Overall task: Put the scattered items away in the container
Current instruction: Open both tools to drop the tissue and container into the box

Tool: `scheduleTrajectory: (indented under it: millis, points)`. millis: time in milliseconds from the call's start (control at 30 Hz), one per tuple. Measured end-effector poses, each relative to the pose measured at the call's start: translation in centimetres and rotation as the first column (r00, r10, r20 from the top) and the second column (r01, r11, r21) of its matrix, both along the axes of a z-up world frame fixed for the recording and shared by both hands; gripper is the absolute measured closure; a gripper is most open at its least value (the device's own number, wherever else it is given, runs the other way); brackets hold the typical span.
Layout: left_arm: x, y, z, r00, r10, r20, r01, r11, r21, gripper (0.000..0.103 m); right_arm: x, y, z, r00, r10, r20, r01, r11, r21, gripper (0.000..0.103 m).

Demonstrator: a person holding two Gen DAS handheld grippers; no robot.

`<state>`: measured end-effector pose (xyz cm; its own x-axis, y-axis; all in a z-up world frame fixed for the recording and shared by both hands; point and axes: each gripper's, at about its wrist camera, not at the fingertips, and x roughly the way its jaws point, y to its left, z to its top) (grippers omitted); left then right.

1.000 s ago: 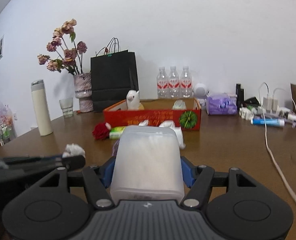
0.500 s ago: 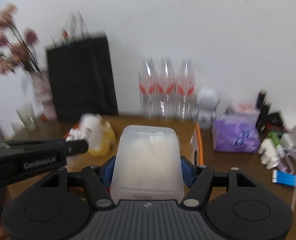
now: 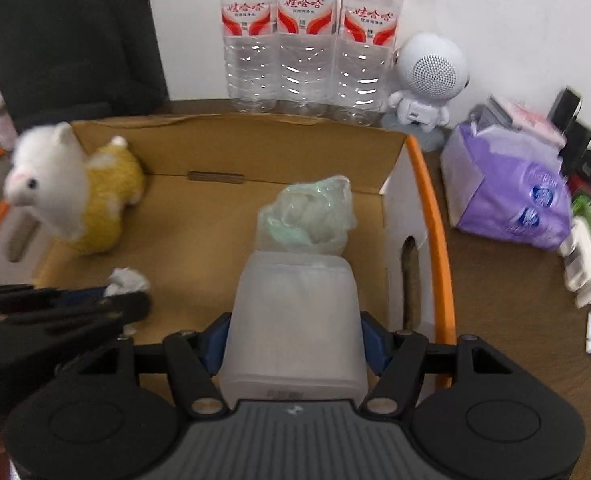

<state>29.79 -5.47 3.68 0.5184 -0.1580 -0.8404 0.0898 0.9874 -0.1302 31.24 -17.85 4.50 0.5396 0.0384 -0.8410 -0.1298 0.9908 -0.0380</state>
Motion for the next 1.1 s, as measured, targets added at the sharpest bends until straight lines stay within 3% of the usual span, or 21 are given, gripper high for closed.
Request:
scheduleTrajectory:
  millis: [167, 200, 267, 333, 433, 467, 533, 667, 900, 1100]
  points:
    - [0.0, 0.0, 0.2, 1.0, -0.017, -0.024, 0.018, 0.999, 0.029, 0.081, 0.4, 0.7, -0.4, 1.0, 0.002, -0.028, -0.003, 0.998, -0.061, 0.038]
    - [0.0, 0.1, 0.3, 0.999, -0.017, -0.032, 0.018, 1.0, 0.024, 0.077, 0.5, 0.7, -0.4, 0.999, 0.004, -0.039, -0.007, 0.998, -0.069, 0.038]
    - [-0.2, 0.5, 1.0, 0.999, -0.02, -0.031, 0.02, 1.0, 0.016, 0.064, 0.6, 0.5, -0.1, 0.998, 0.005, -0.068, -0.009, 0.998, -0.061, 0.038]
    - [-0.8, 1.1, 2.3, 0.999, -0.045, -0.007, 0.045, 0.999, 0.022, 0.044, 0.7, 0.0, 0.6, 0.996, -0.002, -0.084, -0.001, 0.999, -0.032, 0.036]
    - [-1.7, 2.2, 4.4, 0.998, -0.064, 0.001, 0.064, 0.997, 0.031, 0.019, 0.1, -0.8, 2.2, 0.997, -0.01, -0.07, 0.009, 1.0, -0.02, 0.018]
    - [-1.8, 2.5, 5.2, 0.998, -0.063, -0.01, 0.063, 0.997, 0.033, 0.017, -0.1, -1.1, 2.8, 0.997, -0.015, -0.076, 0.014, 1.0, -0.008, 0.016]
    - [-1.9, 2.9, 6.8, 0.997, -0.056, -0.047, 0.058, 0.998, 0.038, 0.002, -0.4, -1.7, 4.3, 0.994, -0.034, -0.101, 0.038, 0.999, 0.035, 0.016]
    - [-2.4, 3.4, 10.0, 0.997, -0.024, -0.08, 0.029, 0.998, 0.06, 0.0, -1.3, -2.1, 7.5, 0.991, -0.056, -0.125, 0.063, 0.996, 0.055, 0.011]
    - [-6.1, 3.5, 17.4, 0.998, -0.013, 0.055, 0.008, 0.996, 0.086, 0.0, -4.7, -2.5, 14.8, 0.997, -0.061, -0.041, 0.064, 0.995, 0.074, 0.01]
    - [-8.6, 3.1, 21.1, 0.994, -0.016, 0.106, 0.007, 0.997, 0.082, 0.0, -7.6, -2.4, 19.4, 0.998, -0.059, 0.019, 0.057, 0.995, 0.077, 0.007]
